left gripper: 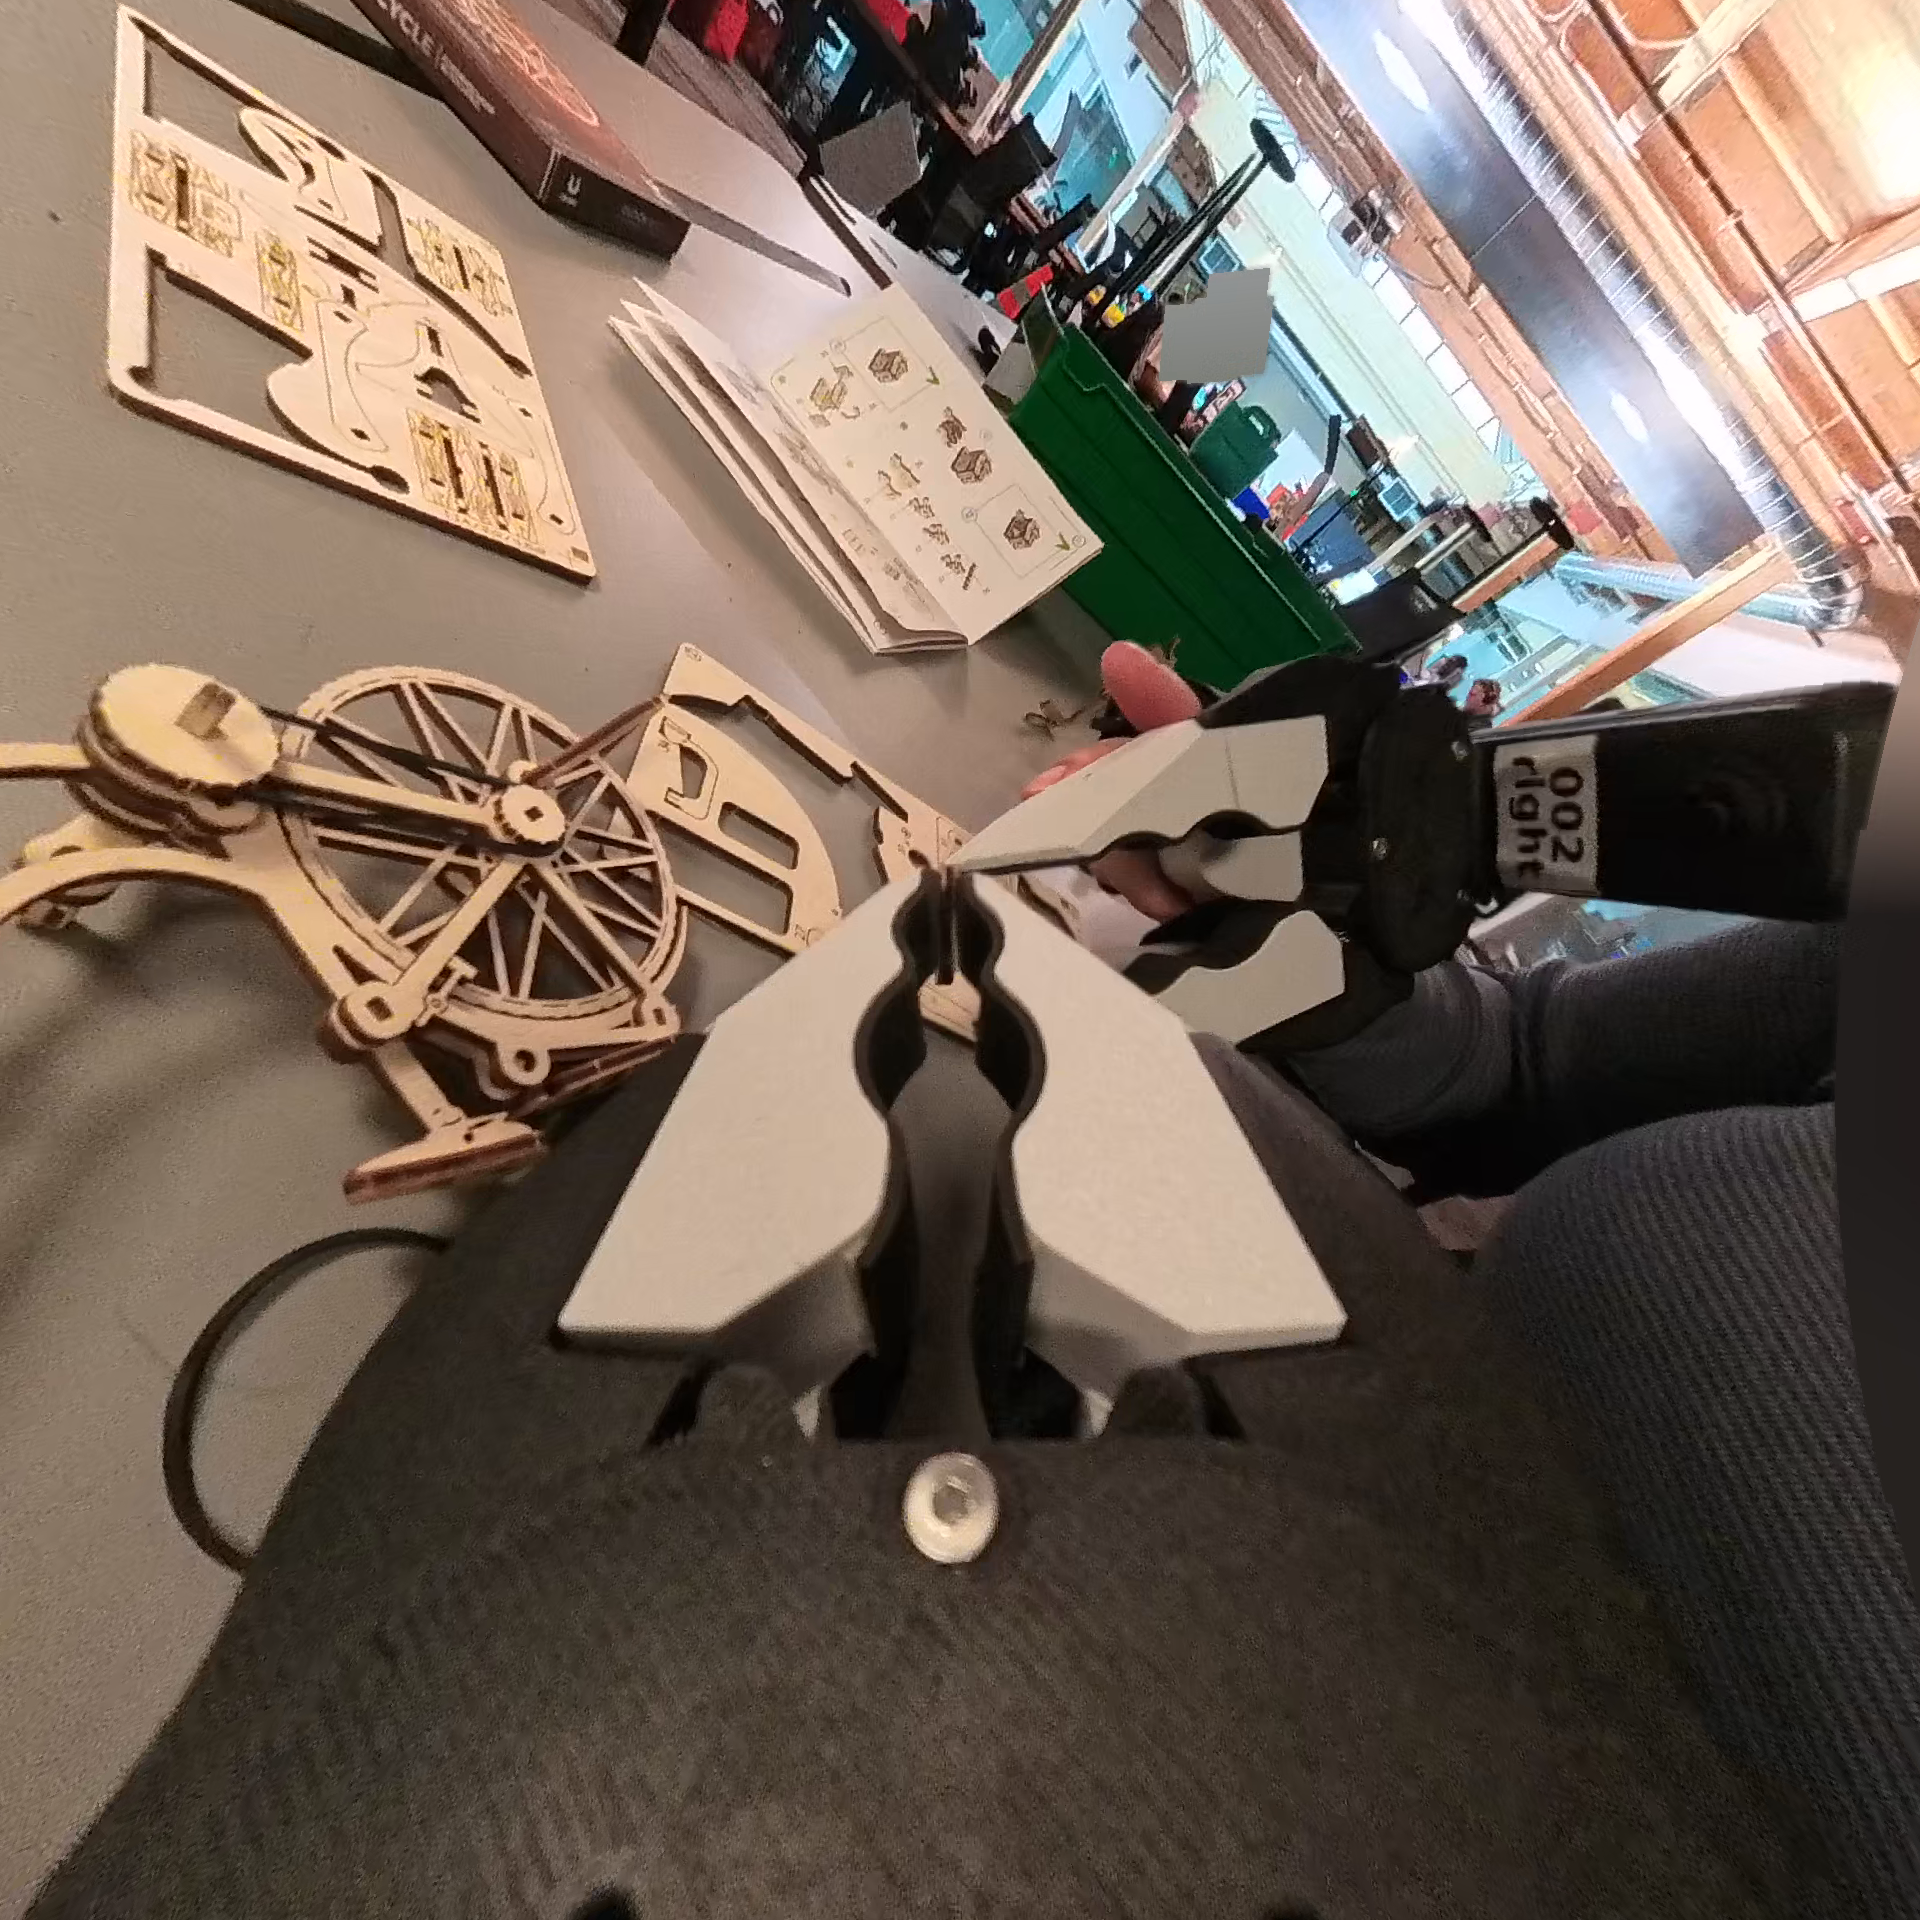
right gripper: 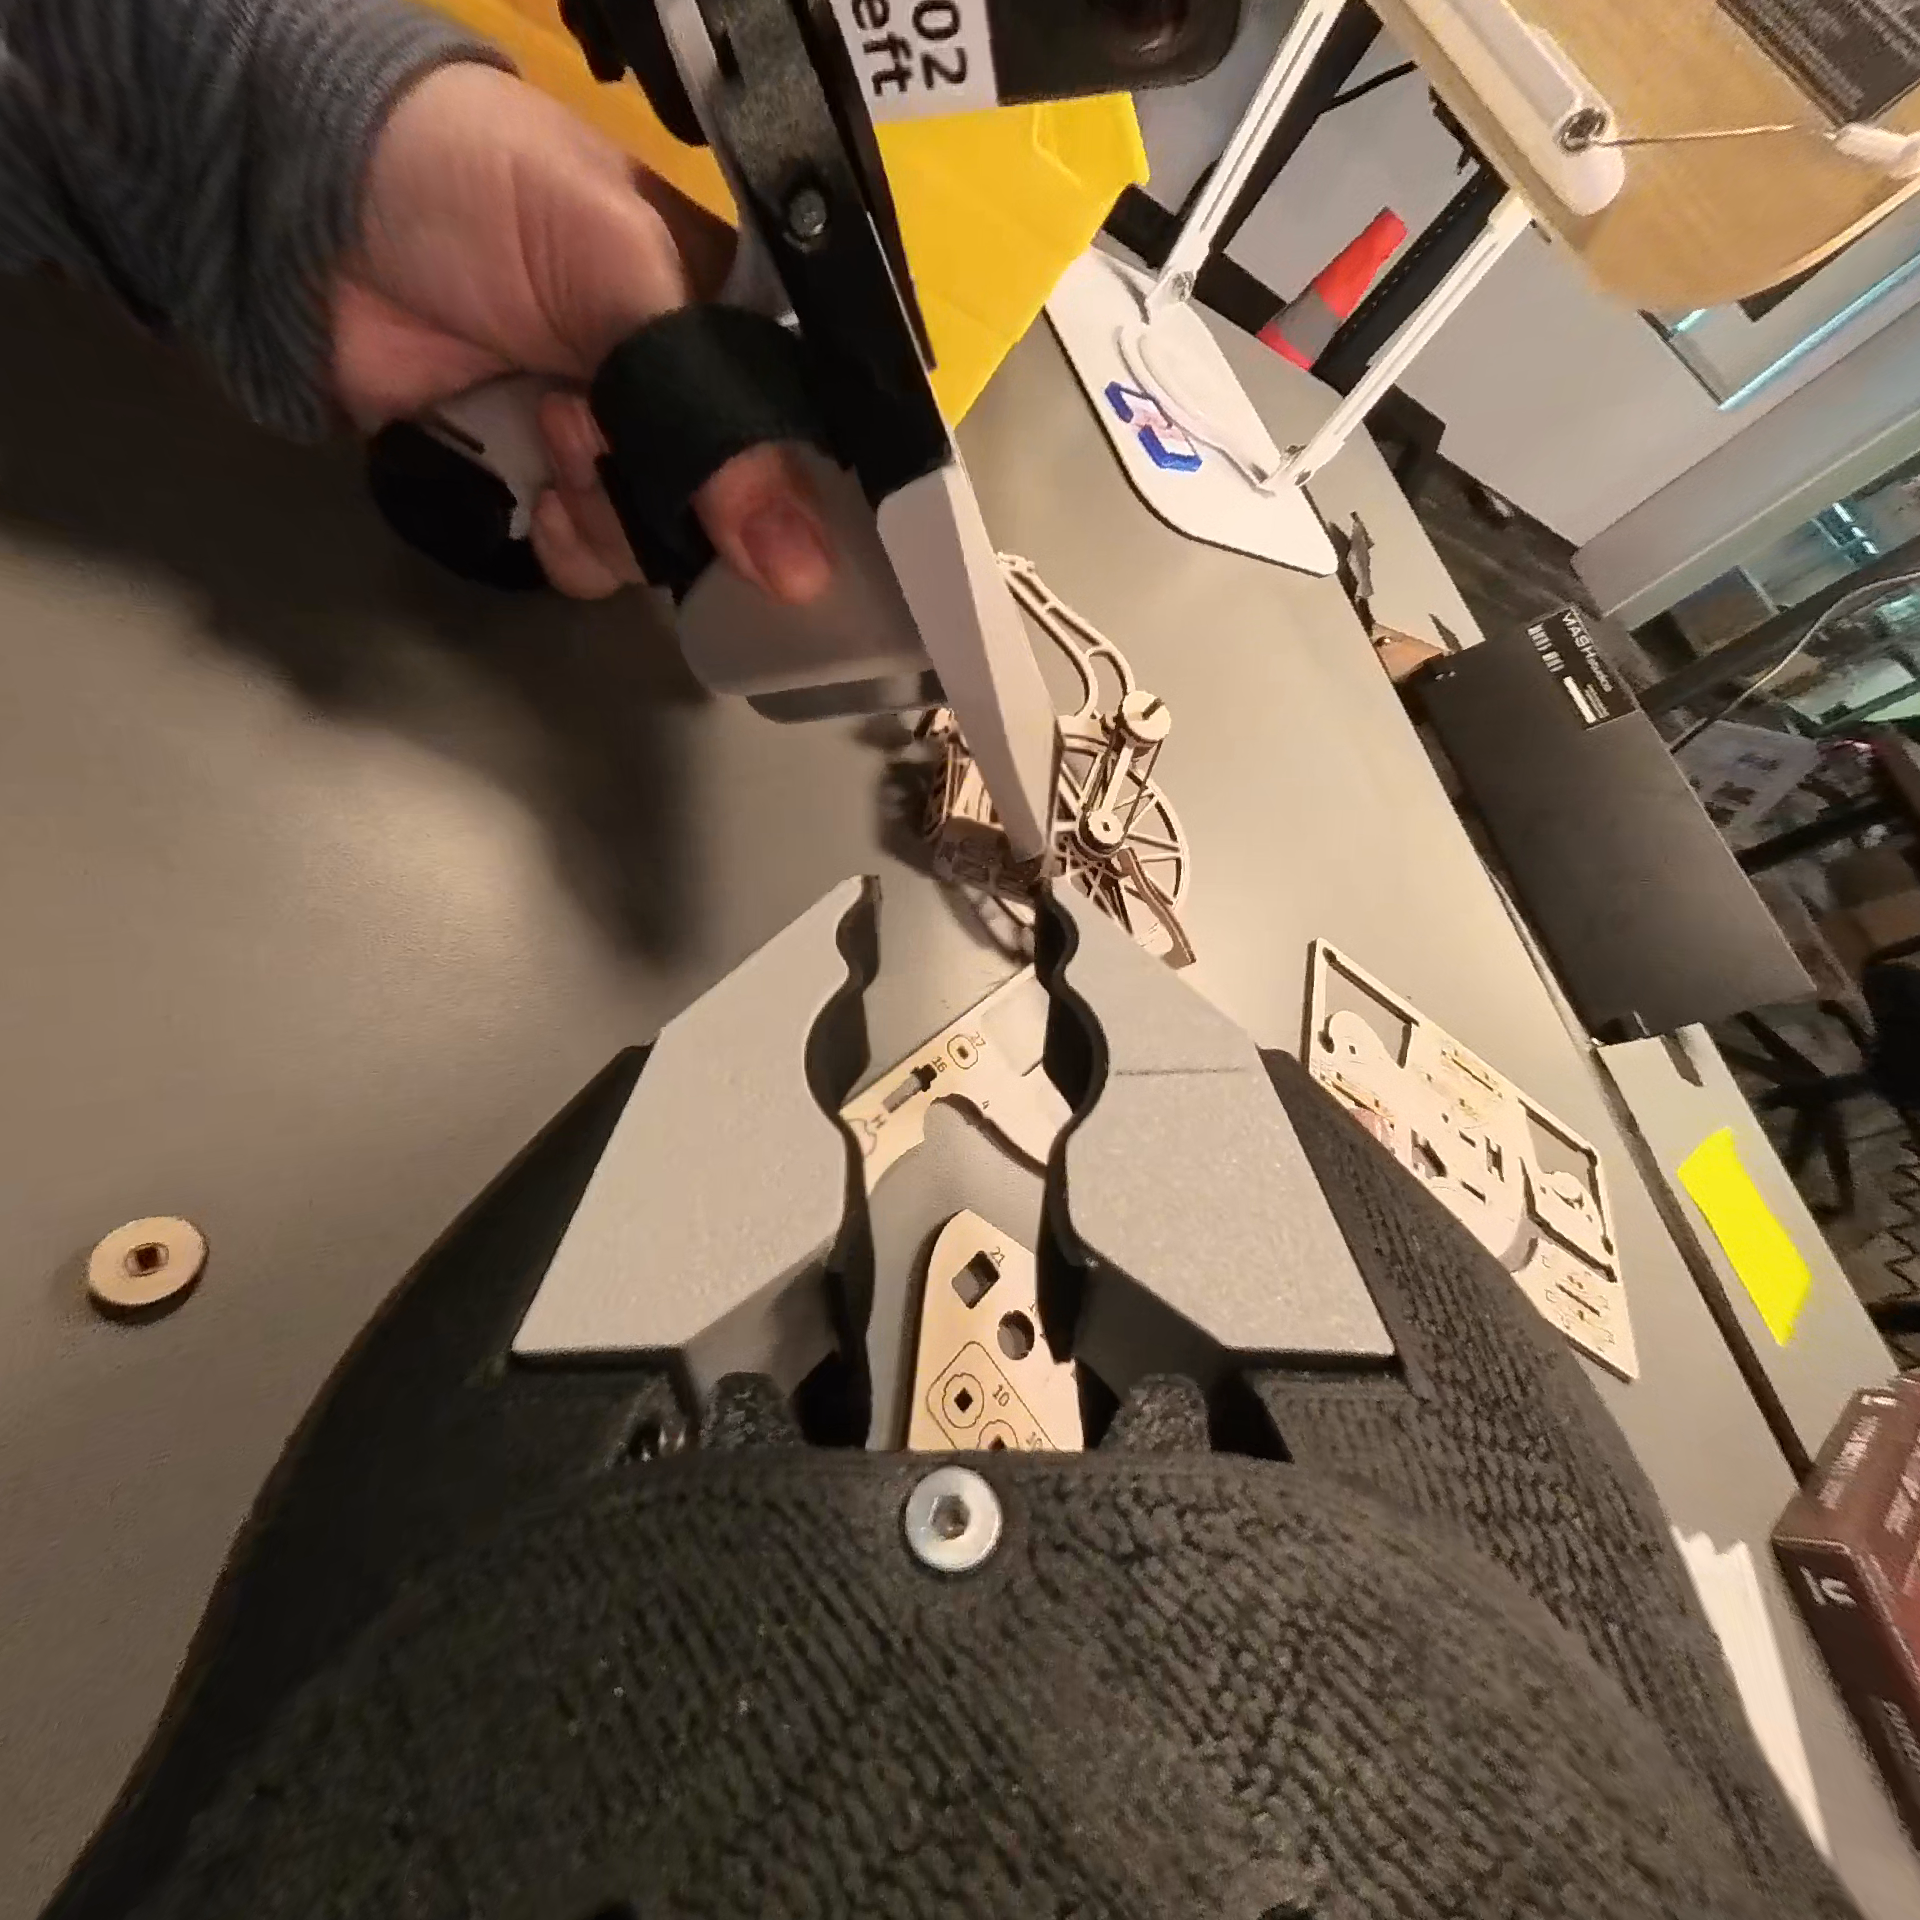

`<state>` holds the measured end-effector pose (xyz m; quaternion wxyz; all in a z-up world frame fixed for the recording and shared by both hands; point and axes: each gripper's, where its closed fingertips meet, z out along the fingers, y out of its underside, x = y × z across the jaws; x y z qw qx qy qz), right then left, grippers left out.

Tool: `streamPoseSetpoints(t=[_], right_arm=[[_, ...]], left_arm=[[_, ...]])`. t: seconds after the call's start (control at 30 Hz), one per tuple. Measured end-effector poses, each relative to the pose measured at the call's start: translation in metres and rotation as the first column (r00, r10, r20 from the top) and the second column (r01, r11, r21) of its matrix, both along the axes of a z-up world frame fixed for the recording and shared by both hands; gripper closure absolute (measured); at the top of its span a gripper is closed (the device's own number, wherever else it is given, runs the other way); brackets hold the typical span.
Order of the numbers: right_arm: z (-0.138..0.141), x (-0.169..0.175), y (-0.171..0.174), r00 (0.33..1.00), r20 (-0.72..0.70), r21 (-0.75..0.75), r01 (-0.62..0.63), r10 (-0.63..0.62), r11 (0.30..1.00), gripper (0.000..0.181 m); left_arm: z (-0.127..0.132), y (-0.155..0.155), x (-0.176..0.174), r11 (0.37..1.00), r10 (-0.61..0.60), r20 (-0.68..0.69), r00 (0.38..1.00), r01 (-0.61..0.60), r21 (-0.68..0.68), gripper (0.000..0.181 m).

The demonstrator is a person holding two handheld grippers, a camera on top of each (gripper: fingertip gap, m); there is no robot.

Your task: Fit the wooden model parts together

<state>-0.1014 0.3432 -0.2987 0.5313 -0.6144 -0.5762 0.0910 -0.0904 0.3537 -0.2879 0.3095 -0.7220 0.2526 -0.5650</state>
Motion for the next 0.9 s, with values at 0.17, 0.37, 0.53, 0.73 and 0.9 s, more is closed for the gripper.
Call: streamPoseSetpoints(t=[0.17, 0.37, 0.53, 0.73, 0.9], right_arm=[[-0.012, -0.018, -0.023, 0.994, -0.003, -0.082, -0.113, 0.113, 0.99, 0.164], [0.003, -0.009, -0.008, 0.998, -0.046, 0.0, -0.047, 0.047, 0.999, 0.163], [0.027, 0.005, 0.007, 0.993, -0.116, 0.251, 0.042, -0.013, 0.967, 0.152], [0.074, 0.024, 0.005, 0.942, -0.334, 0.483, 0.156, 0.017, 0.862, 0.153], [0.073, 0.026, 0.009, 0.935, -0.354, 0.485, 0.179, 0.005, 0.856, 0.157]], left_arm=[[0.011, 0.005, -0.002, 0.999, 0.033, 0.087, 0.996, -0.032, -0.018, 0.18], [0.011, 0.006, -0.002, 0.999, 0.038, 0.089, 0.995, -0.037, -0.011, 0.18], [0.027, 0.011, -0.007, 0.981, 0.086, 0.131, 0.988, -0.107, 0.163, 0.18], [0.051, 0.006, -0.012, 0.915, 0.059, 0.225, 0.973, -0.143, 0.378, 0.179], [0.06, 0.005, -0.006, 0.903, 0.021, 0.298, 0.954, -0.146, 0.405, 0.18]])
